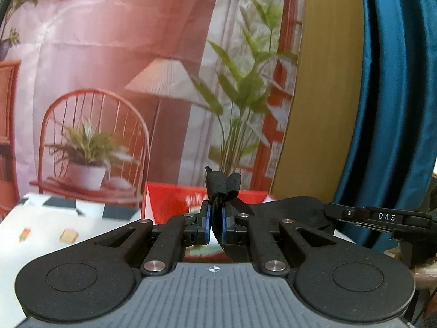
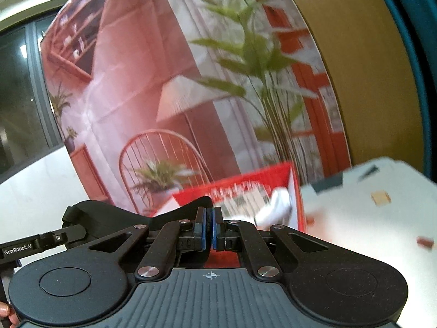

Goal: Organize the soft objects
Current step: 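Lift the black eye mask with both tools up over the box, then lower the eye mask into the box and open both tools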

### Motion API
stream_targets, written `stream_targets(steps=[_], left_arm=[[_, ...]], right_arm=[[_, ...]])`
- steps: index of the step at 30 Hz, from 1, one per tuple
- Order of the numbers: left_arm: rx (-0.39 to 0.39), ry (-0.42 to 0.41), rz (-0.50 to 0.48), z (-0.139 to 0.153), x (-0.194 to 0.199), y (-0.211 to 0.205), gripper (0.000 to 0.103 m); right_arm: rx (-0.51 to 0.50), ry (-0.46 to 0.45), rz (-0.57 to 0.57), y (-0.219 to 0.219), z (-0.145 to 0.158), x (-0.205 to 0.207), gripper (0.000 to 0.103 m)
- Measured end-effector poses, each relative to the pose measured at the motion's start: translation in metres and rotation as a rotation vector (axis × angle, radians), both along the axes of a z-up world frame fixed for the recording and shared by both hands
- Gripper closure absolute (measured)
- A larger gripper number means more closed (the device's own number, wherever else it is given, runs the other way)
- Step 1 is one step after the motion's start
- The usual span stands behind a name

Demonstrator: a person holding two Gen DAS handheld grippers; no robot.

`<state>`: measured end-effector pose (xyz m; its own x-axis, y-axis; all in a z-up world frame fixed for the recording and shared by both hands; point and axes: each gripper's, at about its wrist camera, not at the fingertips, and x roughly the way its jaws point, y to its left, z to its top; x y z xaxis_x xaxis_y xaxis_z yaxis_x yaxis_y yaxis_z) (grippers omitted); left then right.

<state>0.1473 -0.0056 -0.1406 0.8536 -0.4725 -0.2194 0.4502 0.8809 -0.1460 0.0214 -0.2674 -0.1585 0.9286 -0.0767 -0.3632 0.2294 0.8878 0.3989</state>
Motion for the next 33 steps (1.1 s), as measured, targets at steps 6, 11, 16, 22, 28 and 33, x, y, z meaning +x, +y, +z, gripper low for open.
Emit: stream_targets(steps=[6, 11, 16, 22, 28, 33], left_arm=[[0.045, -0.04, 0.009, 0.012, 0.041, -0.029, 0.094], [0.082, 0.021, 0.037, 0.002, 0.076, -0.046, 0.094], [0.185, 0.086, 0.03, -0.022, 0.095, -0.064, 0.094], [0.224, 0.219, 0.021, -0.048, 0.111, -0.064, 0.094], [0.242, 0.263, 0.034, -0.054, 0.122, -0.06, 0.094], [0.288, 0.262, 0.031, -0.053, 0.123, -0.062, 0.092]], right_arm=[[-0.075, -0.013, -0.016, -0.012, 0.015, 0.049, 0.099], [-0.146, 0.027, -0.029, -0.021, 0.008, 0.088, 0.099], [-0.188, 0.111, -0.015, -0.022, -0.017, 0.11, 0.099], [-0.146, 0.208, -0.017, -0.026, -0.052, 0.111, 0.099], [-0.091, 0.235, -0.041, -0.033, -0.067, 0.104, 0.099], [-0.092, 0.249, -0.046, -0.031, -0.069, 0.101, 0.098]])
